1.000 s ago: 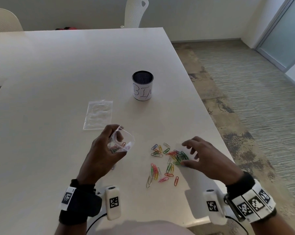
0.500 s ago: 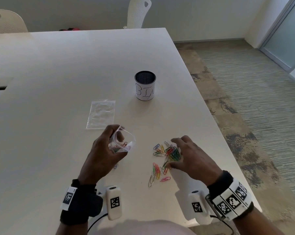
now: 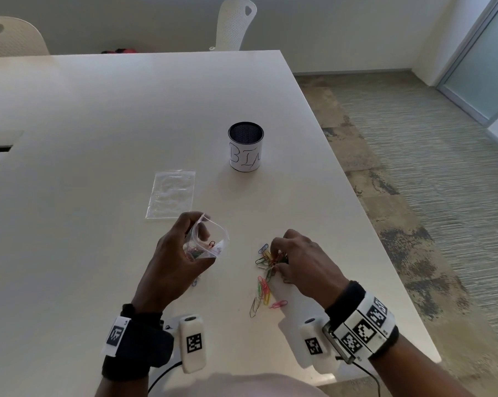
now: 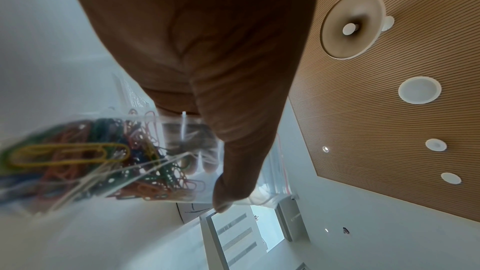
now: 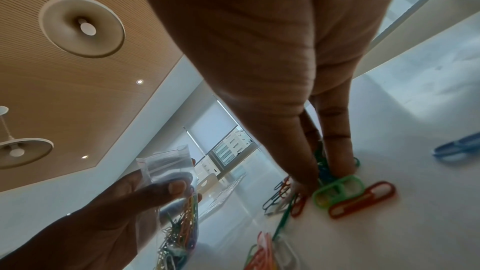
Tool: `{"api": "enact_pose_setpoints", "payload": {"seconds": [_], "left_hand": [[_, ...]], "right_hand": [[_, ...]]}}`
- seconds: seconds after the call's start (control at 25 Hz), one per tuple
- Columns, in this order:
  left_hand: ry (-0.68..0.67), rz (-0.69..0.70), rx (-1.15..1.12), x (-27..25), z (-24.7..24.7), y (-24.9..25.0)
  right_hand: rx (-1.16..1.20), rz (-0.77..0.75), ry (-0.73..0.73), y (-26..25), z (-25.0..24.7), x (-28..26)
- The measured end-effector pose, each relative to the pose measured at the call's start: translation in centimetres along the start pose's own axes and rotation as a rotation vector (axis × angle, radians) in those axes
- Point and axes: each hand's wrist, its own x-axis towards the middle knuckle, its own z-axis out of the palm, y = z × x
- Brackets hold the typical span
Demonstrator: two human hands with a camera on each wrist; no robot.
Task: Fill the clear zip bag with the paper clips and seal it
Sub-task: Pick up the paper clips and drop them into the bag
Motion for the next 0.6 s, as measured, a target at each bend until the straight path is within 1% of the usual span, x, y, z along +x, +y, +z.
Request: {"api": "enact_pose_setpoints", "payload": {"seconds": [0.16,0.36,0.48,0.6], "left_hand": [[0.009,-0.008,-0.026,-0.2,-0.1,0.1],[0.013,-0.004,-0.016,-0.3,-0.2,0.2],[0.003,0.0,-0.016,-0.4,-0.1,0.4],[-0.001,0.009,-0.005,-0.5,0.1,0.3]], "right_hand": [[0.04,-0.011,0.07,0.1,0.2,0.9],[0.206,-0.014,0.094,0.9,-1.3,1.5],[0.493,0.06,0.078,1.3,-2.2,1.6],[0.795,0.074,0.058,0.1,-3.4,1.1]]}}
